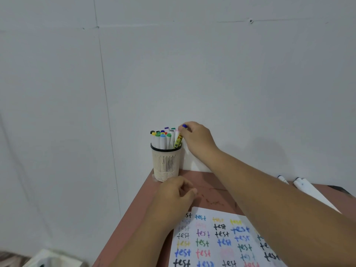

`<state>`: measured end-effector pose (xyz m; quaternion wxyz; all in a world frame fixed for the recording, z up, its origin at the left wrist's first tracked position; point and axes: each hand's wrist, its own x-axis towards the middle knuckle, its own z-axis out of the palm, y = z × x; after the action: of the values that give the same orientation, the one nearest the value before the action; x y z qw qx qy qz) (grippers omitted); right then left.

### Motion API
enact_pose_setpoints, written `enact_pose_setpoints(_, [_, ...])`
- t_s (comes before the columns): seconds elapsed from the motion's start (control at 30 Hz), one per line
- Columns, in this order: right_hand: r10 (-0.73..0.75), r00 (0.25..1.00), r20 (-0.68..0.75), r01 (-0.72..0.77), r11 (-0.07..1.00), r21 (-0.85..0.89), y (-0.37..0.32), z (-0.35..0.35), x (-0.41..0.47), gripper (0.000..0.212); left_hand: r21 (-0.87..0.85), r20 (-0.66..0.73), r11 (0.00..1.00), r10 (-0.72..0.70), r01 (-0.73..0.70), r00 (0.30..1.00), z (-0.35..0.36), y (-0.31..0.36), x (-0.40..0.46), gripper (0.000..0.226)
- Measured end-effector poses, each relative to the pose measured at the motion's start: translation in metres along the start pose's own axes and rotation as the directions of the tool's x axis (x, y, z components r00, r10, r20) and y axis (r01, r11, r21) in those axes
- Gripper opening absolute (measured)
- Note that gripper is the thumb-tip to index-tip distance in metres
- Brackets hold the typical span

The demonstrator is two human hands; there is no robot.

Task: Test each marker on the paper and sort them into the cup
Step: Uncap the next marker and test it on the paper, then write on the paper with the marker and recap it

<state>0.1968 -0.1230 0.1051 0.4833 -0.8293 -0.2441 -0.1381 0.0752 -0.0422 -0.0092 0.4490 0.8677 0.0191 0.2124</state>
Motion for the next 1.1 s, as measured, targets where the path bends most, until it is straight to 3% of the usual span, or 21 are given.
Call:
enact_pose_setpoints(0.17, [0.002, 0.994, 0.105, 0.016, 0.985, -0.170, 0.004, 0.012, -0.004, 0.046, 0.024, 0.013, 1.000, 0.011, -0.012, 1.000, 0.000, 0.001, -0.001, 0.004])
enact_pose_setpoints(0.33, [0.057, 0.987, 0.150, -0.031, 0.986, -0.166, 0.003, 0.011, -0.006, 0.033, 0.032, 0.007, 0.999, 0.024, -0.024, 1.000, -0.002, 0.002, -0.001, 0.004])
enact_pose_setpoints(0.47, [0.081, 0.990, 0.115, -0.076, 0.996, -0.044, 0.000, -0.008, -0.014, 0.033, 0.046, -0.006, 0.997, 0.056, -0.055, 0.998, -0.001, 0.011, -0.004, 0.009])
enact_pose_setpoints(0.67, [0.151, 0.985, 0.078, -0.138, 0.978, -0.156, 0.020, -0.087, -0.036, 0.020, 0.072, 0.079, 0.980, 0.180, -0.185, 0.981, 0.006, 0.023, -0.008, 0.042])
enact_pose_setpoints(0.77, [0.269, 0.963, 0.032, -0.245, 0.914, -0.324, 0.048, -0.137, -0.052, 0.021, 0.129, 0.149, 0.951, 0.262, -0.282, 0.953, 0.015, 0.031, -0.011, 0.059])
enact_pose_setpoints(0.9, [0.400, 0.915, -0.054, -0.354, 0.730, -0.584, 0.093, -0.183, -0.077, 0.025, 0.142, 0.273, 0.921, 0.316, -0.363, 0.908, 0.025, 0.048, -0.021, 0.073])
enact_pose_setpoints(1.0, [0.455, 0.886, -0.089, -0.388, 0.620, -0.682, 0.121, -0.200, -0.096, 0.017, 0.164, 0.373, 0.889, 0.345, -0.428, 0.861, 0.035, 0.054, -0.026, 0.078])
enact_pose_setpoints(1.1, [0.463, 0.878, -0.122, -0.390, 0.542, -0.744, 0.137, -0.198, -0.106, 0.027, 0.153, 0.417, 0.889, 0.337, -0.431, 0.844, 0.039, 0.047, -0.025, 0.082])
